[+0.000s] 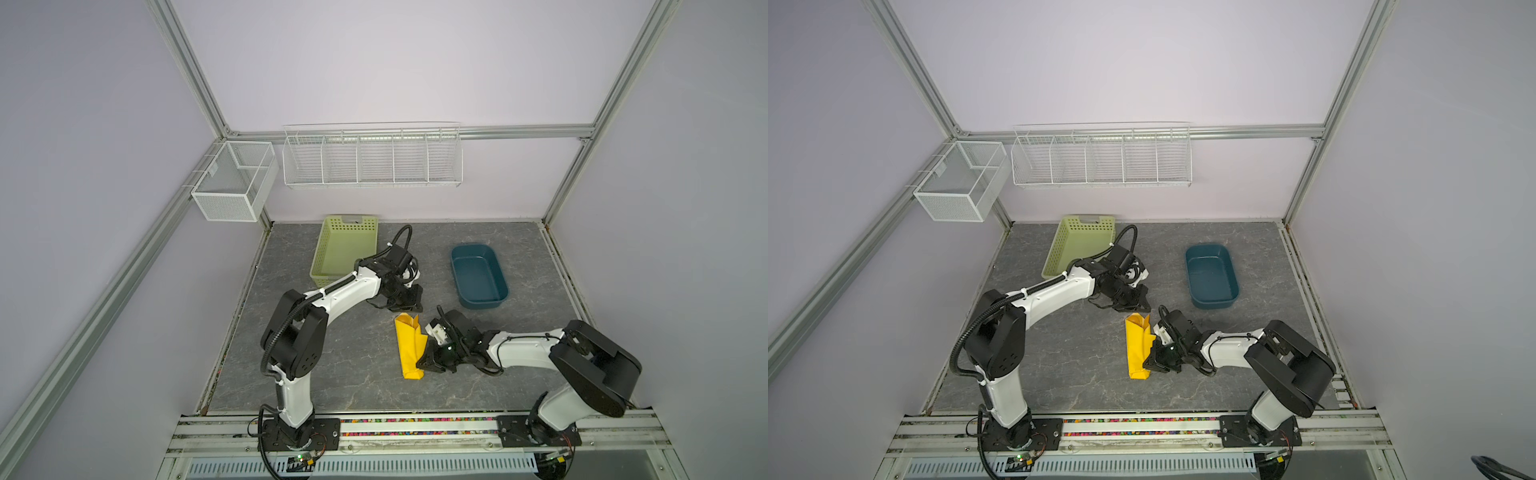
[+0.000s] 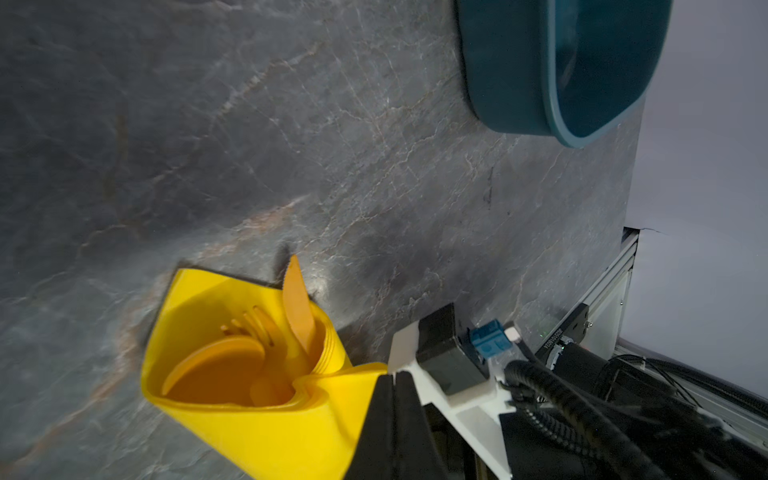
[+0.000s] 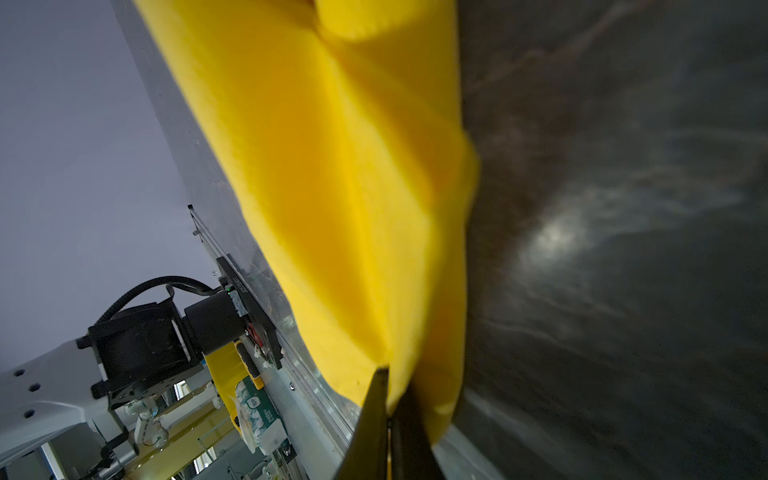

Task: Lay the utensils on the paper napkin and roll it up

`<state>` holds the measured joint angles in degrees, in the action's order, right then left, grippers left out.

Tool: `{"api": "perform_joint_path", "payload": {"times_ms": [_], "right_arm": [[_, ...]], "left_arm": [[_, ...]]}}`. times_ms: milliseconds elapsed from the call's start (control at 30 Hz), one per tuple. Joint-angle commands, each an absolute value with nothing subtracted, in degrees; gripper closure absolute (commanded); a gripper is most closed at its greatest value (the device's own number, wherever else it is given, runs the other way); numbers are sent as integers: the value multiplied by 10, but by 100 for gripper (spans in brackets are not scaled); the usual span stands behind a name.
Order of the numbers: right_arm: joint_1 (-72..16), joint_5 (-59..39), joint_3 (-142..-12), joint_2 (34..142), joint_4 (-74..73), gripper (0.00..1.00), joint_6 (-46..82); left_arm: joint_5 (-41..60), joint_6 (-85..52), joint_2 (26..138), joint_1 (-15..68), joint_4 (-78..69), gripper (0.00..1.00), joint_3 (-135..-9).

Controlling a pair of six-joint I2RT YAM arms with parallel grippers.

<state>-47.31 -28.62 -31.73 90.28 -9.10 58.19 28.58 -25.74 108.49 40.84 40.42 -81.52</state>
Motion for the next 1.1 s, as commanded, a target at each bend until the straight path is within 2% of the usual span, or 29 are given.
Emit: {"api": "perform_joint_path", "payload": {"times_ms": [0, 533, 1067], "right_arm": [[-475, -287, -320, 911, -47, 93, 563], [-475, -274, -325, 887, -17, 93, 559], [-480, -213, -375, 800, 152, 93, 539]], "left_arm": [[292, -229, 1117, 423, 454, 100, -829], [246, -208, 1189, 434, 473, 100, -828], [197, -197, 1195, 431, 468, 100, -807]]}}
